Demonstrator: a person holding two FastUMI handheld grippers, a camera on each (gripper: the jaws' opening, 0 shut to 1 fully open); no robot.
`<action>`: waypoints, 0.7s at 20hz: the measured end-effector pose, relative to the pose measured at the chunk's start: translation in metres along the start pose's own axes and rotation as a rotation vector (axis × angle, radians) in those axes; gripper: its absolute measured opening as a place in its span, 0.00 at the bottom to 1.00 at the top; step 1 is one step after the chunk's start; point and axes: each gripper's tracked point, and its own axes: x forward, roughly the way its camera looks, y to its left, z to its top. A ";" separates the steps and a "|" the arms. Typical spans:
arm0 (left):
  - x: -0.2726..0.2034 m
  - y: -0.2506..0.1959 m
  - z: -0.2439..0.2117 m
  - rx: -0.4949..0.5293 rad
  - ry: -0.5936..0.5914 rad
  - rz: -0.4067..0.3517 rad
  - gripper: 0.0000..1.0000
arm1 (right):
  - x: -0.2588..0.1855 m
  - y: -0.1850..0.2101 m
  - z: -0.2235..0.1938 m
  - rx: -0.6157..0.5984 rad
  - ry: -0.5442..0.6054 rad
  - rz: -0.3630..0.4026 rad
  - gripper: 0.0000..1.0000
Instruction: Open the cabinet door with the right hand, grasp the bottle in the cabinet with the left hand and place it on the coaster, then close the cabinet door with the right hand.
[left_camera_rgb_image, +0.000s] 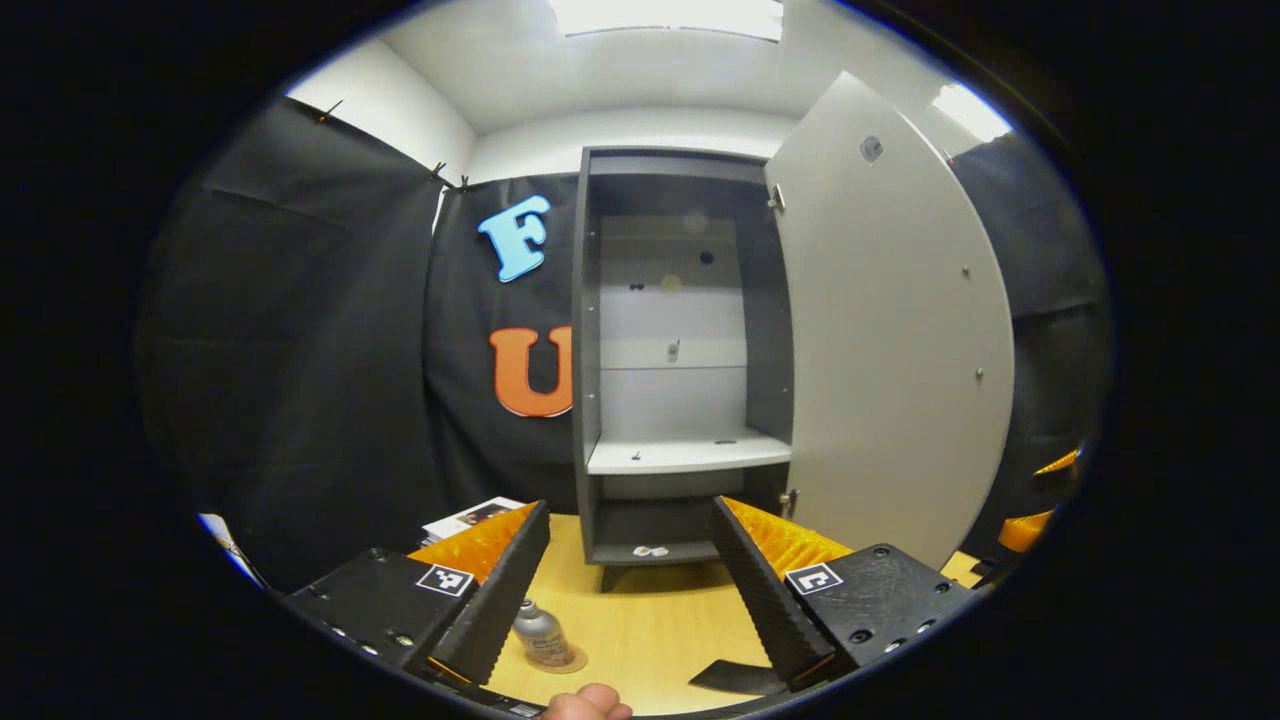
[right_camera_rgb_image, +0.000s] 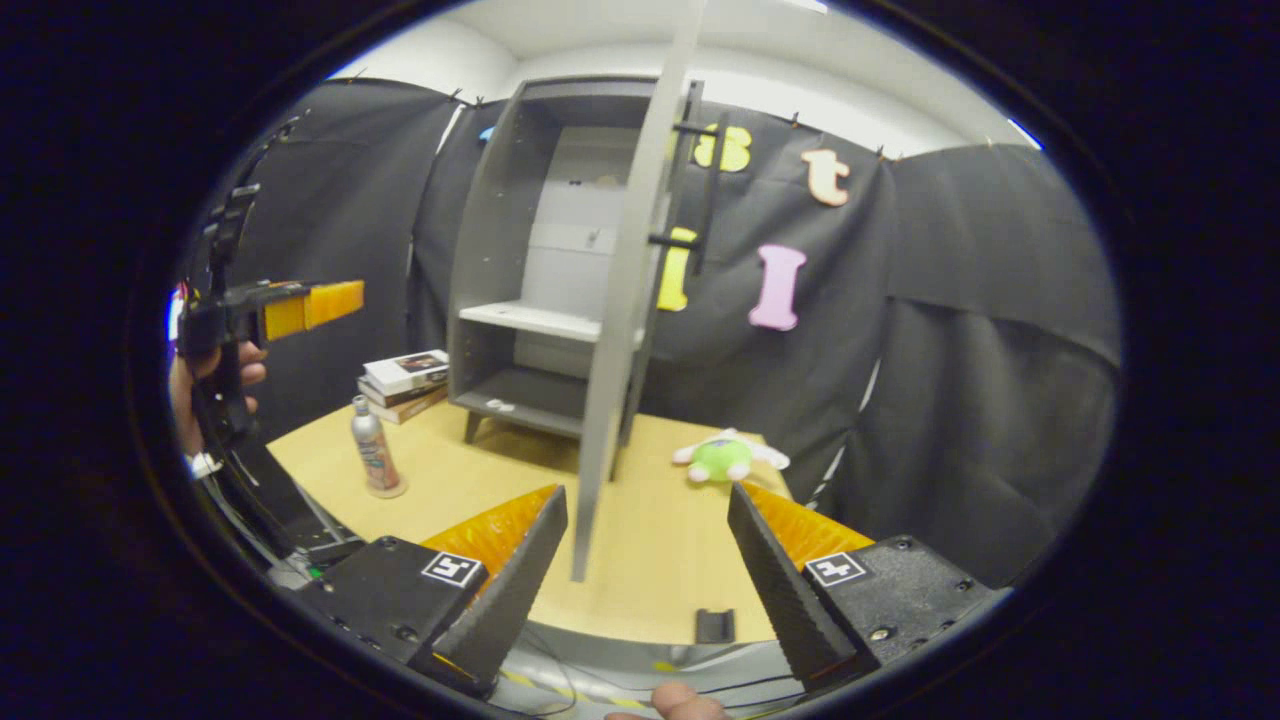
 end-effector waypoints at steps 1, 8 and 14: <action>0.002 -0.002 0.001 0.018 0.016 -0.008 0.97 | -0.002 -0.011 0.011 0.017 -0.015 -0.039 1.00; 0.043 0.000 -0.005 0.063 0.026 -0.054 0.96 | 0.052 -0.042 0.042 0.250 -0.012 -0.126 1.00; 0.060 0.004 -0.006 0.048 0.019 -0.011 0.96 | 0.076 -0.018 0.073 0.197 -0.093 -0.042 0.96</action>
